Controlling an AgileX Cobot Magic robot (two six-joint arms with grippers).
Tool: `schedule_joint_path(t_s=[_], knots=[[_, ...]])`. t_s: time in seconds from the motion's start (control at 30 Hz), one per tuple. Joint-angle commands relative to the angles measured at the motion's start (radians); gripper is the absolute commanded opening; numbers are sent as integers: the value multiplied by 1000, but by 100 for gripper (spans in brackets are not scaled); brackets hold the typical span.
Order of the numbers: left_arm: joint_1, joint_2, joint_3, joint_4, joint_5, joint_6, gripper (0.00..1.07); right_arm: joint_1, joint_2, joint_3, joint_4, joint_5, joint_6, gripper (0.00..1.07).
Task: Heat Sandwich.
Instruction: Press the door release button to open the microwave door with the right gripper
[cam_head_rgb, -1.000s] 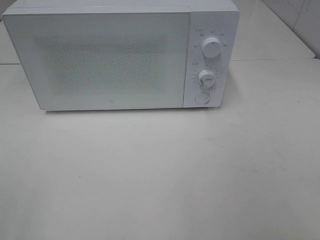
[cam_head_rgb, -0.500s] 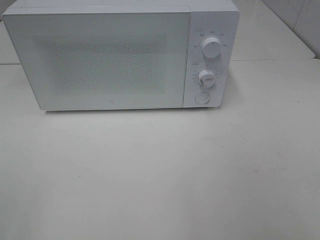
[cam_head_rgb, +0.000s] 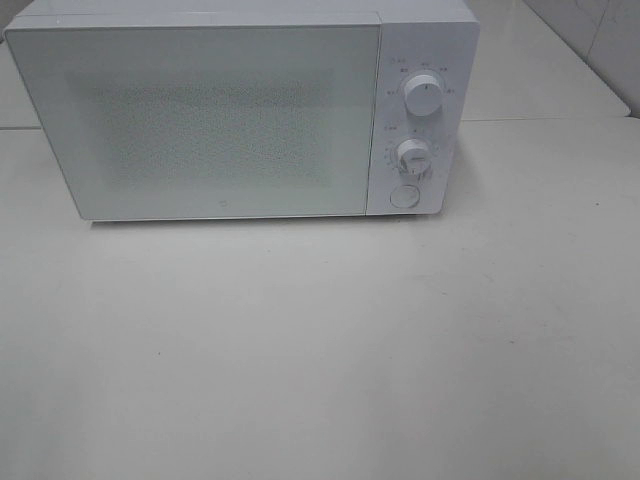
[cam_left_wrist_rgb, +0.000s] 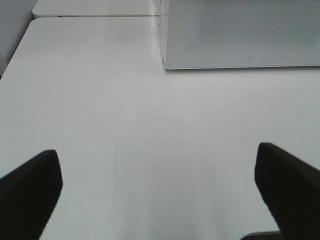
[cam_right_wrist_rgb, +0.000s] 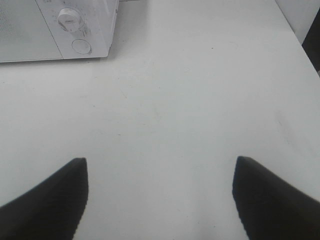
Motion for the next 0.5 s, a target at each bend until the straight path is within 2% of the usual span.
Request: schedule_joint_path(t_s=[0.03, 0.23, 0.37, 0.43, 0.5], knots=[[4, -23, 4, 2, -8, 1, 101, -4, 33, -18, -1, -44, 12, 76], [4, -23, 4, 2, -8, 1, 101, -4, 75, -7, 2, -185, 12, 76], [4, -23, 4, 2, -8, 1, 101, -4, 126, 91, 2, -460, 12, 76], [4, -23, 4, 2, -8, 1, 101, -4, 139, 106, 2, -495, 12, 76], [4, -23, 4, 2, -8, 1, 101, -4, 184, 160, 2, -619, 12, 76]])
